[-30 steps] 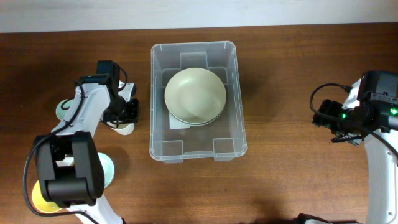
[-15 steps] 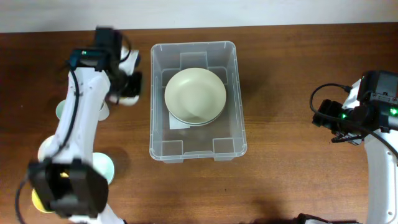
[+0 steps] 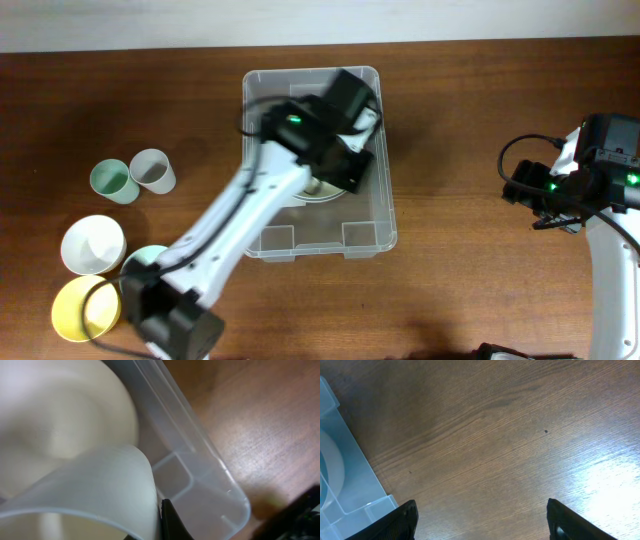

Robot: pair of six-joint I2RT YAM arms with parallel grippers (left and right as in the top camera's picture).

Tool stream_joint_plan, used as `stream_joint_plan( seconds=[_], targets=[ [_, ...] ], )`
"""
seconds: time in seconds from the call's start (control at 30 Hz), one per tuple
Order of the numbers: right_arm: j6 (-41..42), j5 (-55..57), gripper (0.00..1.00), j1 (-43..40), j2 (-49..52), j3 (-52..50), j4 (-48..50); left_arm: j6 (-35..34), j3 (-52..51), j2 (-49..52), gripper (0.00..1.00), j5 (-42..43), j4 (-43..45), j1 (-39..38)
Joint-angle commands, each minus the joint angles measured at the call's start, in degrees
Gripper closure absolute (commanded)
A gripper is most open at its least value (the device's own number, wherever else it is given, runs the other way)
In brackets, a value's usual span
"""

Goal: Pack container
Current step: 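Grasp the cream cup with the left gripper and set it in the bin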

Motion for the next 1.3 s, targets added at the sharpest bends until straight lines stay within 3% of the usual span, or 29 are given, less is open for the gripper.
stream_joint_plan(
  seconds=[0.0, 0.27, 0.67, 0.8, 0.87, 0.9, 1.03, 1.13, 1.27],
  targets=[
    [-0.6, -0.1, 0.22, -0.1, -0.3, -0.3, -0.1, -13.9, -0.5, 4.2, 0.99, 0.1, 0.2, -2.2],
    [-0.6, -0.1, 0.22, -0.1, -0.3, -0.3, 0.0, -26.3, -0.5, 11.7, 0.99, 0.2, -0.7, -3.0],
    [-0.6, -0.1, 0.22, -0.1, -0.3, -0.3, 0.0, -27.1, -0.5, 14.4, 0.99, 0.1, -0.9, -7.4],
    [-0.6, -0.1, 0.22, -0.1, -0.3, -0.3, 0.0, -27.1, -0.5, 14.4, 0.79, 0.2, -1.0, -7.4],
    [-0.6, -0.1, 0.22, -0.1, -0.3, -0.3, 0.0, -27.1, -0.5, 14.4, 0.57, 0.2, -1.0, -7.4],
    [-0.6, -0.1, 0.22, -0.1, -0.3, -0.3, 0.0, -27.1, -0.5, 14.4, 0.52, 0.1, -1.1, -7.4],
    [-0.6, -0.1, 0.22, -0.1, -0.3, -0.3, 0.0, -22.6, 0.9, 14.4, 0.49, -0.3, -2.4, -6.8],
    [-0.6, -0.1, 0.22, -0.1, -0.3, -0.3, 0.0, -22.5, 8.9, 13.5, 0.42, -8.0, -8.7, -3.7],
    [-0.6, -0.1, 0.22, -0.1, -0.3, -0.3, 0.0, -20.1, 18.0, 11.4, 0.40, -13.2, -14.9, 0.7]
  ],
)
